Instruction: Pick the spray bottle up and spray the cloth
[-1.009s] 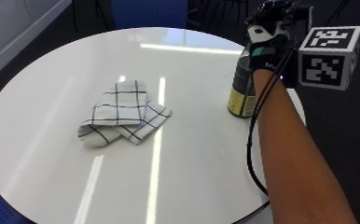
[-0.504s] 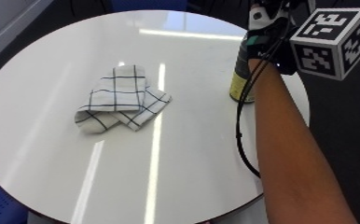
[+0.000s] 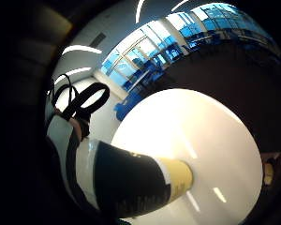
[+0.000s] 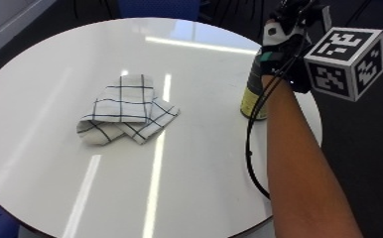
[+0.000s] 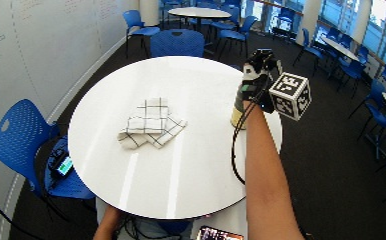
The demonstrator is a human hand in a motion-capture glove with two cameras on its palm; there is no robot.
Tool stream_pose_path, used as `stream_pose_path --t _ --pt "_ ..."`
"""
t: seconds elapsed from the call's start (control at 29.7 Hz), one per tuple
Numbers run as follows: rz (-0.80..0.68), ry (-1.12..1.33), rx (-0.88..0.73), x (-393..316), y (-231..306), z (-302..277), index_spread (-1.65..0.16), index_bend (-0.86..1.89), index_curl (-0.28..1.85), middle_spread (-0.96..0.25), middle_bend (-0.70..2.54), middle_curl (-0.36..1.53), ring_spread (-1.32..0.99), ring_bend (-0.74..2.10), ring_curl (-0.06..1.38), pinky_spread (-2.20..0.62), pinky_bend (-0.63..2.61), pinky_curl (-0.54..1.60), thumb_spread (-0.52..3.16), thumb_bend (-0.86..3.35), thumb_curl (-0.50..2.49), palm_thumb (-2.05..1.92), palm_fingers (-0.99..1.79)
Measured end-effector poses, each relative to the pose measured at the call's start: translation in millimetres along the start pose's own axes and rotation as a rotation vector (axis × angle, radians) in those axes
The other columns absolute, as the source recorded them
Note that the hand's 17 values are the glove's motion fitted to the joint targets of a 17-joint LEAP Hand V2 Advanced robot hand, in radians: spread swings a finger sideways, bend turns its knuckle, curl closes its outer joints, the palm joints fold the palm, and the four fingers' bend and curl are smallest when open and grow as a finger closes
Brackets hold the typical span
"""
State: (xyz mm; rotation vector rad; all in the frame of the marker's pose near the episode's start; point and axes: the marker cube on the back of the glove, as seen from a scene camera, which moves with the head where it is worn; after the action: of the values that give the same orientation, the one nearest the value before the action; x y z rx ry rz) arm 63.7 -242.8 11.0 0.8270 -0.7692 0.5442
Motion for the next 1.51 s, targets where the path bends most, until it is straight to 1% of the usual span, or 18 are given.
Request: stream_pose_path --t 0.47,0.57,0.71,0.81,0.91,0.98,1.11,1.28,1.41,1.51 --pt "-0.027 0.046 -0.051 12.2 6.5 19.3 -0.31 0.21 0.55 -0.24 0.55 0.51 -0.23 0.56 0.44 -0.29 0.46 0.37 0.60 -0.03 0.69 0.89 1.36" --pt "-0.041 0.025 -0.096 15.6 0.0 25.5 -0.31 0.21 0.55 -0.24 0.56 0.51 -0.23 0.56 0.45 -0.29 0.45 0.37 0.60 -0.03 0.70 0.89 1.36" --pt "-0.095 -0.054 -0.208 15.4 -16.0 26.2 -0.31 0.21 0.56 -0.24 0.56 0.51 -0.22 0.57 0.44 -0.27 0.44 0.37 0.60 -0.03 0.71 0.89 1.36" --pt "-0.146 -0.090 -0.356 9.8 -13.4 22.0 -0.31 0.21 0.57 -0.23 0.56 0.51 -0.21 0.57 0.44 -0.27 0.44 0.37 0.61 -0.03 0.71 0.88 1.36" --pt "-0.198 -0.134 -0.589 -4.0 -2.2 19.1 -0.30 0.22 0.57 -0.23 0.56 0.51 -0.21 0.58 0.44 -0.26 0.43 0.37 0.60 -0.03 0.72 0.88 1.36" --pt "-0.223 -0.164 -0.709 -12.5 4.2 18.7 -0.30 0.23 0.57 -0.23 0.56 0.51 -0.21 0.57 0.44 -0.26 0.42 0.36 0.59 -0.02 0.73 0.89 1.36" --pt "-0.218 -0.211 -0.865 -24.8 16.1 18.8 -0.30 0.25 0.58 -0.22 0.56 0.50 -0.20 0.57 0.44 -0.25 0.41 0.36 0.57 -0.03 0.74 0.89 1.36" --pt "-0.182 -0.310 -1.192 -46.8 40.2 21.4 -0.30 0.26 0.59 -0.22 0.56 0.50 -0.19 0.57 0.44 -0.24 0.40 0.36 0.55 -0.03 0.75 0.89 1.37" --pt "-0.186 -0.280 -1.442 -53.4 63.6 26.4 -0.30 0.28 0.59 -0.22 0.56 0.50 -0.19 0.58 0.44 -0.23 0.39 0.36 0.53 -0.03 0.76 0.89 1.37" --pt "-0.229 -0.175 -1.574 -54.1 76.0 32.7 -0.30 0.28 0.60 -0.22 0.56 0.50 -0.19 0.57 0.44 -0.23 0.39 0.36 0.51 -0.03 0.77 0.89 1.37"
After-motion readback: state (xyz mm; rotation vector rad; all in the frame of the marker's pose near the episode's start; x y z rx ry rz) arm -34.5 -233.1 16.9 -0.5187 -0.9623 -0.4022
